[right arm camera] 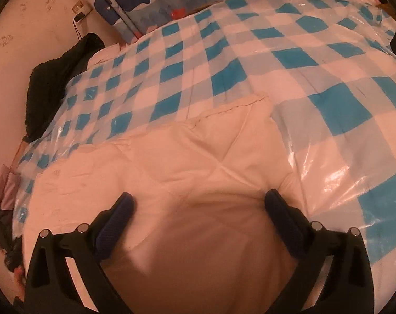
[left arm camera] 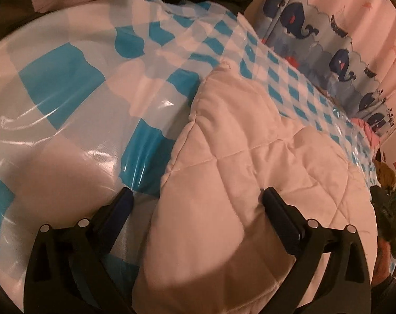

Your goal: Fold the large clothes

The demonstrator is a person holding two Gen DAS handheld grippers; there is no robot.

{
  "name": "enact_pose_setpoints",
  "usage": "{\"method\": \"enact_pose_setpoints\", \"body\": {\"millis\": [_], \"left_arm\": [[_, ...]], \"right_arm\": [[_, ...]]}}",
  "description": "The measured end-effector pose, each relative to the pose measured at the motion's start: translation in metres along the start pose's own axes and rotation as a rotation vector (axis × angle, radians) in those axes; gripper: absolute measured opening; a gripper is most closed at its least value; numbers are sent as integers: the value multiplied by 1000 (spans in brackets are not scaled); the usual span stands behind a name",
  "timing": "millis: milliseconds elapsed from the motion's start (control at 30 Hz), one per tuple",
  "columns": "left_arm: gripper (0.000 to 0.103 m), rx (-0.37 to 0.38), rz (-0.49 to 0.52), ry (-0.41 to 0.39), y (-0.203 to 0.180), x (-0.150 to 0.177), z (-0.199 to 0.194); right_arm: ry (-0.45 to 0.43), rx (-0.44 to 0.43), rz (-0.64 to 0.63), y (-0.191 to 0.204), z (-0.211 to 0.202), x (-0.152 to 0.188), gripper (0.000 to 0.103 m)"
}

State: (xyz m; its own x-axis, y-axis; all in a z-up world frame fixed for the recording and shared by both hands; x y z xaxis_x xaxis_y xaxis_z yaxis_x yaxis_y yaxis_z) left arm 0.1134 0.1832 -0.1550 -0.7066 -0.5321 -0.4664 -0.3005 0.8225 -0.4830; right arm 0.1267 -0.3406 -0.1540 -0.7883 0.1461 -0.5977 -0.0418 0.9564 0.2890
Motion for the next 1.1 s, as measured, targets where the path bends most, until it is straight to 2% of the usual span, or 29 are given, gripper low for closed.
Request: {"method": "enact_pose_setpoints", "body": {"millis": [33,67,133,167,200,267,367,467,533,567,633,700,867,967,1033,1100], "left_arm": [[95,-9,-5,10,1,-2,-7],[95,-12,-23,5,3,-3,-16],[95,26,-64,-18,5,-2,-43],[95,51,-72,-25,5,2,-59],[95,65,-75,-28,4,7,-72],[95,95,-75,-14,3,23,-95],[95,142,-90,33,-1,54,-125],[95,217,-136,96,-7,86,-146],[95,261,-170,145,-13,106,-154],[95,276,-184,168,-15,115,-155],[95,329,-234,241,-23,135,-156],[95,366,-270,284,-31,150,-153],[95,419,-329,388,-57,176,-136],[95,411,-331,401,-72,188,-118],[95,422,-395,397,-74,191,-102],[95,425,-455,355,-70,188,-87]], "right_arm": [[-71,-69,20,14,-30,-4,97],[-98,-138,7,32,-48,0,97],[-98,-273,-73,76,-81,17,97],[-62,-365,-113,101,-93,32,97],[11,-474,-161,133,-102,57,97],[113,-575,-240,176,-108,102,97],[266,-718,-261,227,-101,159,97],[356,-724,-238,252,-79,185,97],[399,-743,-122,255,-57,184,97],[393,-737,-72,253,-49,180,97],[328,-768,3,248,-46,166,97],[267,-851,96,241,-54,153,97],[180,-939,163,233,-64,129,97],[155,-974,196,227,-71,126,97],[138,-993,208,226,-75,123,97],[122,-1010,223,230,-78,124,97]]}}
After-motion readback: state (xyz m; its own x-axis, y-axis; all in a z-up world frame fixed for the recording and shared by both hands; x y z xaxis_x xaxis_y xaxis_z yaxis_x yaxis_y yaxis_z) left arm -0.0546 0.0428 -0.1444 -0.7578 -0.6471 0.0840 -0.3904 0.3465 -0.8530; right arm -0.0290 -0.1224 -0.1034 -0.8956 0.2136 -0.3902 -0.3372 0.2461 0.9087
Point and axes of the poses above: each gripper's, at about its wrist camera, not at the fingertips, and z roughly the way its jaws point, y to its left, x to its underside, the point moved 8 cm from there along z, roughly the way its jaws point, and after that the axes turned 12 degrees about -z, right-handed, at the moved point
